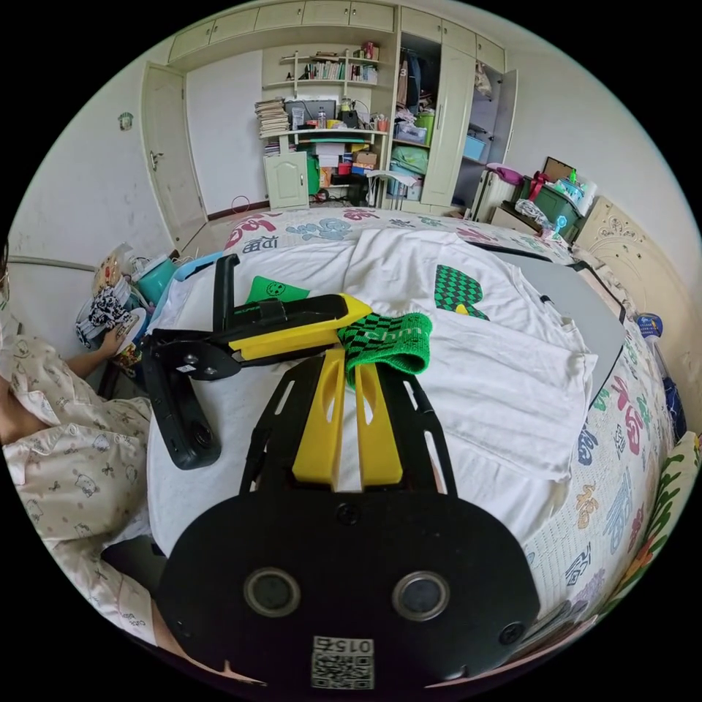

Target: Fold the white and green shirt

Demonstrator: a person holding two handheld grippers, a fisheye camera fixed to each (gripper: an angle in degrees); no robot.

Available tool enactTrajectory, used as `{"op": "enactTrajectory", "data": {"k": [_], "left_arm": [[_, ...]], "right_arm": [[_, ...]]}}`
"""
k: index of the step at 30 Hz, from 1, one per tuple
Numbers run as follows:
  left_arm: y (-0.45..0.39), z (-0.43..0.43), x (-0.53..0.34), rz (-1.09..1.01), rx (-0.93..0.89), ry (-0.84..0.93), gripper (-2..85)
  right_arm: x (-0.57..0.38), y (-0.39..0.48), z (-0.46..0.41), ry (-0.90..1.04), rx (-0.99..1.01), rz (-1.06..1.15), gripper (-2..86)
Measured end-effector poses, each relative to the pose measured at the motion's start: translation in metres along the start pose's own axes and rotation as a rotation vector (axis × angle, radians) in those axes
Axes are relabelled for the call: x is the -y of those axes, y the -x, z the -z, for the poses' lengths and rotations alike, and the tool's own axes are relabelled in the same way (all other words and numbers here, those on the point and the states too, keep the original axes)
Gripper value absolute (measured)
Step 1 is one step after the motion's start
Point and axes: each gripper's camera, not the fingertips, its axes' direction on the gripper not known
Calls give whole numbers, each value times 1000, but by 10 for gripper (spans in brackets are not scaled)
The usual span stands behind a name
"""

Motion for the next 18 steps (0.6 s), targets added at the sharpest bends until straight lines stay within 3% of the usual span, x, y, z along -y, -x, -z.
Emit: {"op": "enactTrajectory", "data": {"k": [18], "left_arm": [[-47,-40,-56,-3,3,1,30]], "right_arm": [[-25,2,10,4,11,-3,-3]]}}
